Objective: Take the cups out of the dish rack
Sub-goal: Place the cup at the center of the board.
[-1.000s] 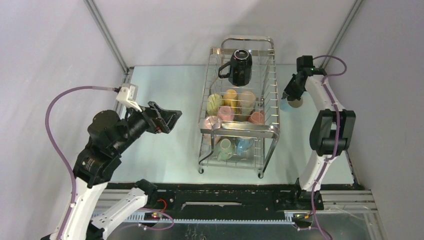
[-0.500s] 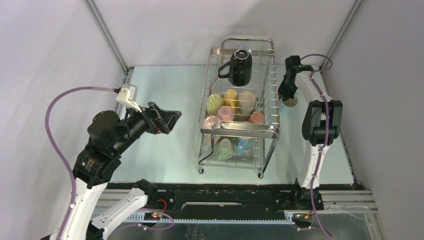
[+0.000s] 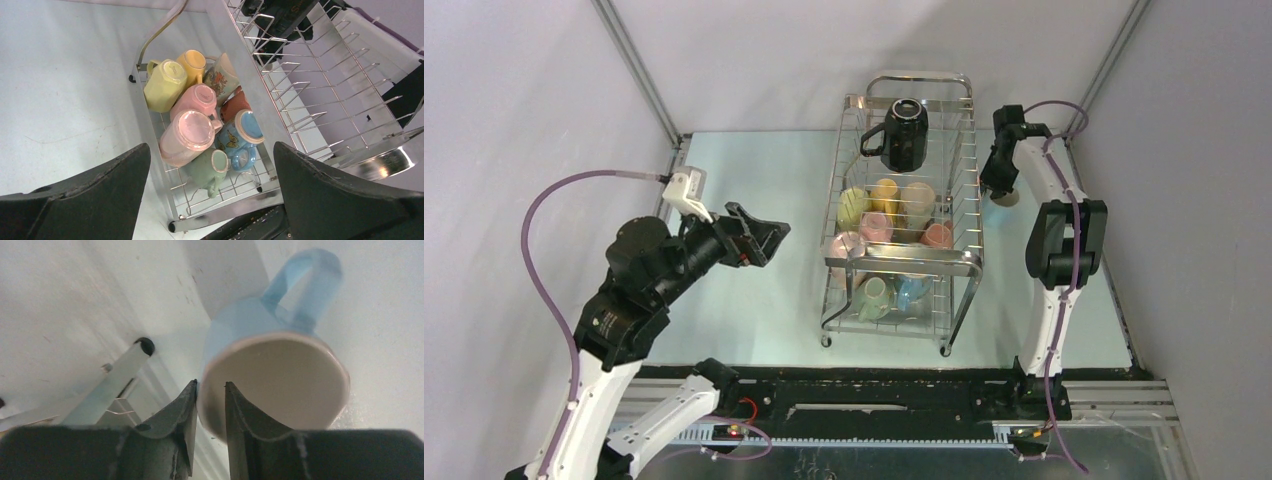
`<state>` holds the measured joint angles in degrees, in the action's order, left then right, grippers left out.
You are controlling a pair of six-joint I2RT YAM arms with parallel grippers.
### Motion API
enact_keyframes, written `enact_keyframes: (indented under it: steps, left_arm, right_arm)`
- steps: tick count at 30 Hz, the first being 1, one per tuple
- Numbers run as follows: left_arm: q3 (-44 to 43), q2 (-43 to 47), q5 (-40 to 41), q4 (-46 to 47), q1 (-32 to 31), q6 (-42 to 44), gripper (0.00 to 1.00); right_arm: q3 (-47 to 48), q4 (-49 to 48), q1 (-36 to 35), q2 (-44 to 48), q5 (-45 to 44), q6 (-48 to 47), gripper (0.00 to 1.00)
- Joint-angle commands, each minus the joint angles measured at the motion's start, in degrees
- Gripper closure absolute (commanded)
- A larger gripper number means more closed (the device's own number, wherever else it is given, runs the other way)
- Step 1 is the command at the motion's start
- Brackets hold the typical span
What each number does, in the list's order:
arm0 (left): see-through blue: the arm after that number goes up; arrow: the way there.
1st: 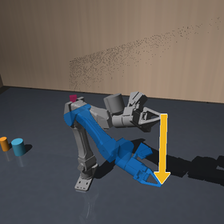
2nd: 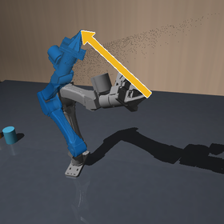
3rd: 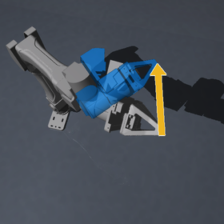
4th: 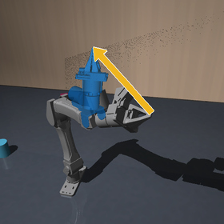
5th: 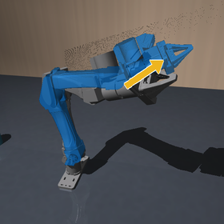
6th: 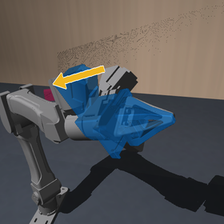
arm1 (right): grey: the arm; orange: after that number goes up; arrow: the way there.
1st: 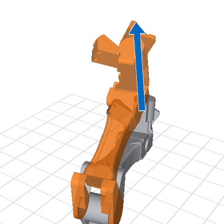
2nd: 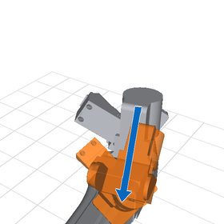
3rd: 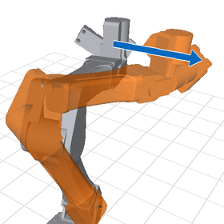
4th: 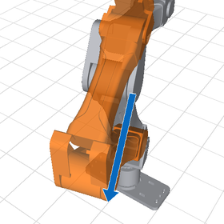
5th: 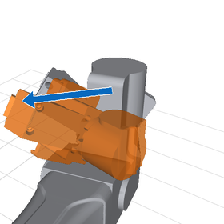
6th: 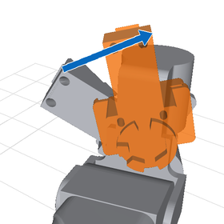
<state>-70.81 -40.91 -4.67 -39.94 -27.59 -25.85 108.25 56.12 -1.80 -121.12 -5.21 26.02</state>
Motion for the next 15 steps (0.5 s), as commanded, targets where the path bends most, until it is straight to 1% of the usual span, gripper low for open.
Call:
enact_keyframes:
  steps: [1, 4, 7, 15]
  left_arm:
    - [-0.38, -0.64, -0.26, 0.83, 0.17, 1.13, 0.0]
    - [-0.46, -0.91, -0.43, 0.63, 0.17, 1.25, 0.0]
    - [-0.64, -1.12, -0.43, 0.57, 0.17, 1.33, 0.0]
    - [-1.58, -2.36, -0.84, 0.92, 0.17, 1.32, 0.0]
  right_arm:
    - [4.4, 0.47, -0.63, 1.71, -1.1, -1.38, 0.63]
    - [5.52, 1.07, -0.68, 2.25, -0.65, -1.45, 0.57]
    - [6.56, 1.91, -0.77, 2.94, -0.48, -1.55, 0.53]
    - [5.95, 1.89, -0.61, 6.31, 0.53, -1.47, 0.5]
